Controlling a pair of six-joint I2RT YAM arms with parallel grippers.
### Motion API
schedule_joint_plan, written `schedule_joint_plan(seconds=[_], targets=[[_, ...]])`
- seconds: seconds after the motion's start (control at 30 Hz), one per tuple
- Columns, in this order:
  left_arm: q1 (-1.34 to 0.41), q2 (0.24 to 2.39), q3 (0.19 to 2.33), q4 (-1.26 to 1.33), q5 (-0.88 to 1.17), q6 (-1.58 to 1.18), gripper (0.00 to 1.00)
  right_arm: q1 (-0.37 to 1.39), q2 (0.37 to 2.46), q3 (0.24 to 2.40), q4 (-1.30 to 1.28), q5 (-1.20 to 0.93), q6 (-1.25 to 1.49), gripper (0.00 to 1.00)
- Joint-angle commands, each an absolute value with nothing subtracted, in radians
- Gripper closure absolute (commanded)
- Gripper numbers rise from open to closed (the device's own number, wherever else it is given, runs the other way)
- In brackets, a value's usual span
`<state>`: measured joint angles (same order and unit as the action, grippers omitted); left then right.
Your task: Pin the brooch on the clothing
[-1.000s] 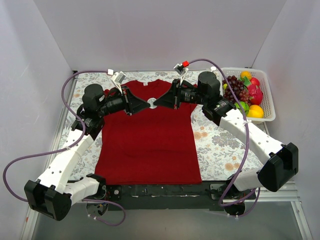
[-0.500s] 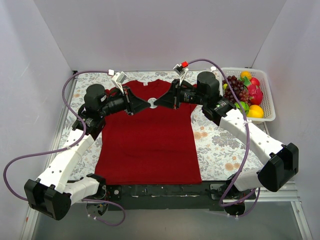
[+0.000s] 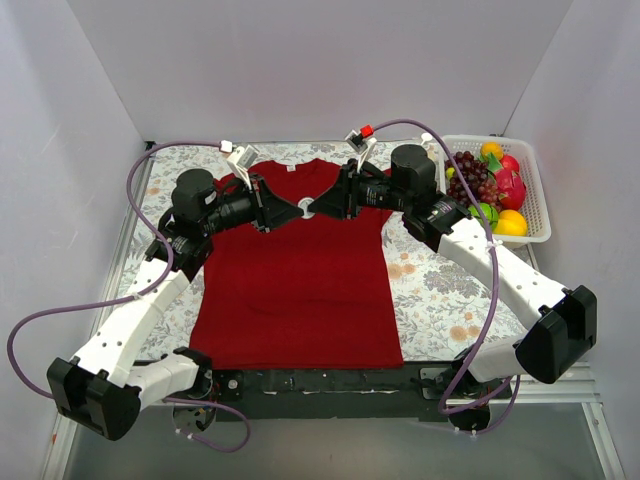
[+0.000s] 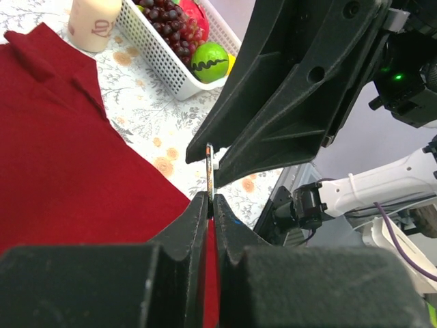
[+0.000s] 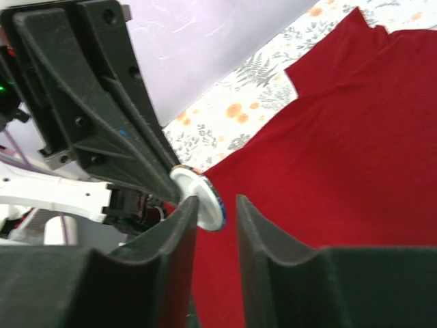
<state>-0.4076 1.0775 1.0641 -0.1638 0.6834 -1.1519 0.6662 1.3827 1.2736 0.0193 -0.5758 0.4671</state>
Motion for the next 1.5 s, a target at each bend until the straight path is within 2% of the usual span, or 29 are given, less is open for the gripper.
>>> schedule_joint_plan(seconds=[0.0,0.03,0.1,0.17,0.23,0.33,0.6,0.67,0.83,1.47], targets=[[-0.437,1.061,1.118,-0.156,0.684,-1.129,1.0,0.696,1.376,1.312,0.02,-0.557,0.439,0.58],[-0.437,1.063,1.12,-0.16,0.681,-1.127,1.0,0.696,1.374,1.309,0.02,-0.557,0.439,0.5],[-0.437,1.063,1.12,-0.158,0.678,-1.127,1.0,0.696,1.368,1.312,0.011,-0.548,0.431,0.43],[-0.437,1.063,1.115,-0.156,0.676,-1.124,1.0,0.696,1.358,1.313,0.005,-0.542,0.422,0.31],[-0.437,1.065,1.114,-0.158,0.675,-1.118,1.0,0.698,1.353,1.313,0.002,-0.525,0.414,0.24],[-0.437,1.068,1.117,-0.164,0.675,-1.114,1.0,0.696,1.345,1.316,-0.024,-0.52,0.411,0.21],[-0.437,1.072,1.114,-0.166,0.672,-1.109,1.0,0.696,1.35,1.33,-0.032,-0.517,0.407,0.18],[-0.437,1.068,1.112,-0.169,0.667,-1.106,1.0,0.696,1.347,1.331,-0.035,-0.515,0.405,0.13],[-0.437,1.066,1.108,-0.187,0.64,-1.085,1.0,0.696,1.338,1.33,-0.041,-0.502,0.402,0.09],[-0.437,1.058,1.124,-0.258,0.555,-1.034,1.0,0.695,1.318,1.322,-0.023,-0.494,0.391,0.08]])
